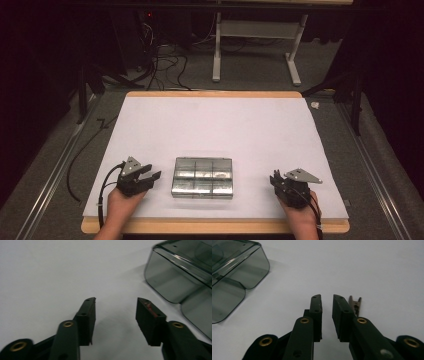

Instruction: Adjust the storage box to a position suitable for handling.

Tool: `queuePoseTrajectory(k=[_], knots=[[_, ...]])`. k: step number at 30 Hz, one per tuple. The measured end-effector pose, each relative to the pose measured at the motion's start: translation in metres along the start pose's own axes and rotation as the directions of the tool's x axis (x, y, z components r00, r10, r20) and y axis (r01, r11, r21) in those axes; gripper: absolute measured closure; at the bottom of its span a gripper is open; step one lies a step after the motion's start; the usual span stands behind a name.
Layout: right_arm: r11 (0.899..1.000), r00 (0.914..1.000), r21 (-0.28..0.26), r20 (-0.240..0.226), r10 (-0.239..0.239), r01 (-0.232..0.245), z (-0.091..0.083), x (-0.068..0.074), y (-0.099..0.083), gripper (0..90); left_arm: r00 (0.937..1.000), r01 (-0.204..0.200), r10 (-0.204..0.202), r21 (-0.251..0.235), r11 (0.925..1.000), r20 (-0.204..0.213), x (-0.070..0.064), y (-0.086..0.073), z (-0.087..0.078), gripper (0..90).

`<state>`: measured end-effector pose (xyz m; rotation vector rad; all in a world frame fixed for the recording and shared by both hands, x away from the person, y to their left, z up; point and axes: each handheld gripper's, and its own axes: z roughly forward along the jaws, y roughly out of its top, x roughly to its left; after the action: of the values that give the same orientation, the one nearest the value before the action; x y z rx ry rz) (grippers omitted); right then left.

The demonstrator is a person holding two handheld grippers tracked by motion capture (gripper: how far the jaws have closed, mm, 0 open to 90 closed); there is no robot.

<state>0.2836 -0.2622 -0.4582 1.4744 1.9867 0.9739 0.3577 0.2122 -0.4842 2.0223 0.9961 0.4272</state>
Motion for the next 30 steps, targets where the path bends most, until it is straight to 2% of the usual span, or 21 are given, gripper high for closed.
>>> queuePoseTrajectory(k=[1,2,3,5,6,7,10,11,13,16,20,26,30], knots=[[1.000,1.0000,0.000,0.000,0.000,0.000,0.000,0.000,0.000,79.1,1.0000,-0.002,0.002,0.011,0.9999,0.006,-0.005,-0.001,-0.001,57.0],[1.000,1.0000,0.006,-0.001,-0.006,0.006,0.001,0.003,0.000,79.1,0.9999,0.002,-0.003,0.013,0.9999,0.013,-0.009,-0.002,-0.001,61.7],[1.000,0.9998,0.010,-0.008,-0.016,0.016,0.002,0.006,0.000,79.1,0.9998,0.000,0.000,0.017,0.9999,0.021,-0.014,-0.003,-0.001,70.4],[1.000,0.9997,0.009,-0.010,-0.022,0.022,0.002,0.007,0.000,79.2,0.9993,0.006,-0.006,0.019,0.9998,0.037,-0.023,-0.004,-0.002,73.2],[1.000,0.9996,0.008,-0.015,-0.024,0.024,0.002,0.009,0.000,79.2,0.9989,0.005,-0.006,0.022,0.9997,0.047,-0.026,-0.003,-0.003,80.0],[1.000,0.9996,0.008,-0.015,-0.024,0.024,0.002,0.009,0.000,79.2,0.9985,0.011,-0.012,0.017,0.9998,0.053,-0.031,-0.003,-0.003,80.0],[1.000,0.9995,0.007,-0.016,-0.028,0.028,0.001,0.009,0.000,79.2,0.9976,-0.020,0.018,0.028,0.9994,0.067,-0.045,-0.003,0.000,85.5],[1.000,0.9995,0.004,-0.019,-0.024,0.024,0.001,0.008,0.000,79.2,0.9971,-0.018,0.016,0.027,0.9995,0.075,-0.052,-0.003,0.003,86.5],[1.000,0.9995,0.004,-0.020,-0.023,0.023,0.001,0.008,0.000,79.3,0.9966,-0.026,0.023,0.032,0.9991,0.080,-0.054,-0.002,0.004,87.1],[1.000,0.9995,0.003,-0.023,-0.023,0.023,0.001,0.008,0.000,79.3,0.9979,-0.049,0.048,0.038,0.9981,0.044,-0.061,-0.001,0.008,89.8],[0.999,0.9989,0.004,-0.026,-0.038,0.038,0.002,0.009,0.001,79.4,0.9973,-0.042,0.040,0.036,0.9985,0.061,-0.065,0.002,0.012,89.8],[0.999,0.9986,0.015,-0.030,-0.043,0.044,0.006,0.011,0.001,79.5,0.9959,-0.066,0.064,0.037,0.9971,0.065,-0.076,0.012,0.023,89.7],[0.999,0.9986,0.014,-0.027,-0.044,0.045,0.006,0.010,0.000,79.4,0.9929,-0.099,0.096,0.039,0.9944,0.070,-0.086,0.018,0.031,89.7]])
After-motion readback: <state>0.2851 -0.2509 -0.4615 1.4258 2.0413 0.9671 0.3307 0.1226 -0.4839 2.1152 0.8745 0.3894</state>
